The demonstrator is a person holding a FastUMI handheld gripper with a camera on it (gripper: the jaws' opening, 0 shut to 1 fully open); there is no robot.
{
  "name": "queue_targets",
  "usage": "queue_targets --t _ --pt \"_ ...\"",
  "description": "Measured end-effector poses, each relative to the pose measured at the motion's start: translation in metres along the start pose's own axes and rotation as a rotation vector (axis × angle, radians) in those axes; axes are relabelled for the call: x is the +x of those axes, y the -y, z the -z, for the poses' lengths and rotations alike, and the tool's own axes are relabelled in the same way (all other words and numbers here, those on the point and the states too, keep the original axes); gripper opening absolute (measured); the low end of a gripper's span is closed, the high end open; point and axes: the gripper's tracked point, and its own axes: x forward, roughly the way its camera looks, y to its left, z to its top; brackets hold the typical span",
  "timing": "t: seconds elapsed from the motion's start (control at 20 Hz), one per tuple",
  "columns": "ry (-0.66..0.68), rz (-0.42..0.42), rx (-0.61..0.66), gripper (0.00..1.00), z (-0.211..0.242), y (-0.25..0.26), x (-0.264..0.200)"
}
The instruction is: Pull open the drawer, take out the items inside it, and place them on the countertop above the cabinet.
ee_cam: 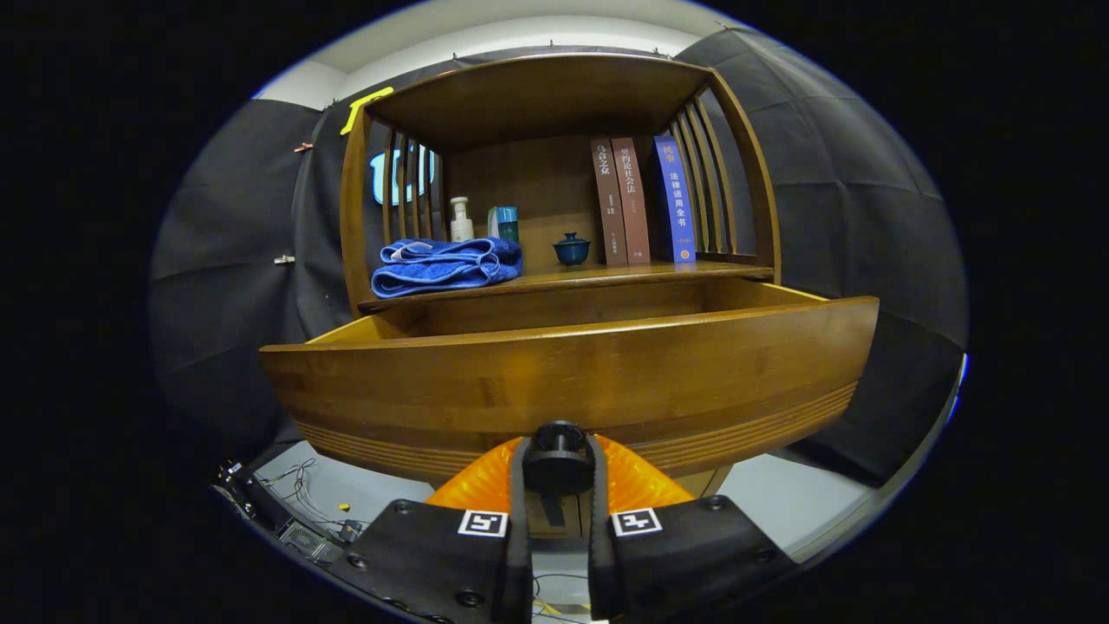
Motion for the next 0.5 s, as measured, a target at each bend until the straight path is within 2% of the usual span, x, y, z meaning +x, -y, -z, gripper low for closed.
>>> queue_targets --t 0.5 --pt "-0.009 -0.001 -0.018 0.29 0.01 0.002 -0.018"
